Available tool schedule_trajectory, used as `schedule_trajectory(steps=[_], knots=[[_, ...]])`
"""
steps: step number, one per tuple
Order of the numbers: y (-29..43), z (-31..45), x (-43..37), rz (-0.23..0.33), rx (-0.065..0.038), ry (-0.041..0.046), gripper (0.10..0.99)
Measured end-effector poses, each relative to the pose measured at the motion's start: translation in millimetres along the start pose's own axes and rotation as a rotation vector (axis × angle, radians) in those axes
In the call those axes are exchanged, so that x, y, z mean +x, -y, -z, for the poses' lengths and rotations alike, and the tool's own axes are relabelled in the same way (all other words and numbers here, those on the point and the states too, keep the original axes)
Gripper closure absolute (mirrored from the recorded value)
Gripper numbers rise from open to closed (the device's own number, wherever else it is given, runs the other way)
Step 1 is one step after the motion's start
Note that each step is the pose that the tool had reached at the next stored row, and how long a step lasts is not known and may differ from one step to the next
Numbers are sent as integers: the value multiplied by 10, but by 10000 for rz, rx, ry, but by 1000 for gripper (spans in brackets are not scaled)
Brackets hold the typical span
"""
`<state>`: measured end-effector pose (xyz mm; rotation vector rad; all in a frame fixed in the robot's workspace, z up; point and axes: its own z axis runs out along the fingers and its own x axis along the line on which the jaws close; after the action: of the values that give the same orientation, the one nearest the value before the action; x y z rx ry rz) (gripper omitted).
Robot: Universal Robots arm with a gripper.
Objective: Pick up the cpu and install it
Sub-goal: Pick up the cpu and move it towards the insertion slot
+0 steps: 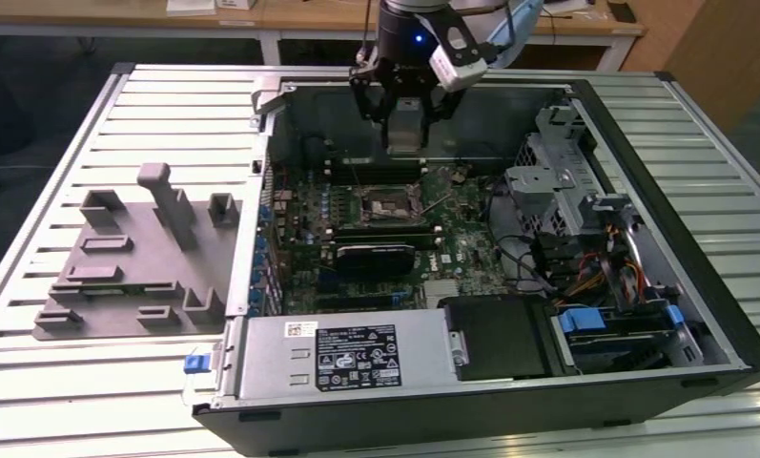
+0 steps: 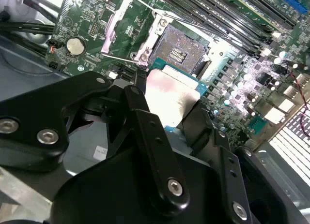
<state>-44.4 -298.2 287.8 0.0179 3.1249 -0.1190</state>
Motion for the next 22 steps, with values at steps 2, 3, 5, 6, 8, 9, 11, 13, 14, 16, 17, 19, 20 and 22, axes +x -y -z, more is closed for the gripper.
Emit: schedule_trajectory(steps=[2, 3, 5, 6, 8, 9, 11, 13, 14, 16, 17, 19, 20, 22], knots=[[-3, -38, 0, 0, -2, 1, 545], [-4, -55, 1, 0, -1, 1, 545], [-7, -91, 1, 0, -2, 1, 545], [-8, -109, 2, 0, -1, 1, 545], [-10, -144, 2, 0, 0, 0, 545], [-12, -164, 3, 0, -1, 1, 545], [-14, -201, 3, 0, -2, 2, 545], [-16, -236, 4, 0, -1, 1, 545], [-18, -254, 4, 1, -1, 1, 545], [-34, -489, 8, 0, -3, 2, 545], [-31, -459, 8, 1, 4, -1, 545], [-26, -387, 6, 0, 0, 1, 545], [-25, -365, 6, 0, -1, 1, 545], [-25, -365, 6, 0, -2, 2, 545]])
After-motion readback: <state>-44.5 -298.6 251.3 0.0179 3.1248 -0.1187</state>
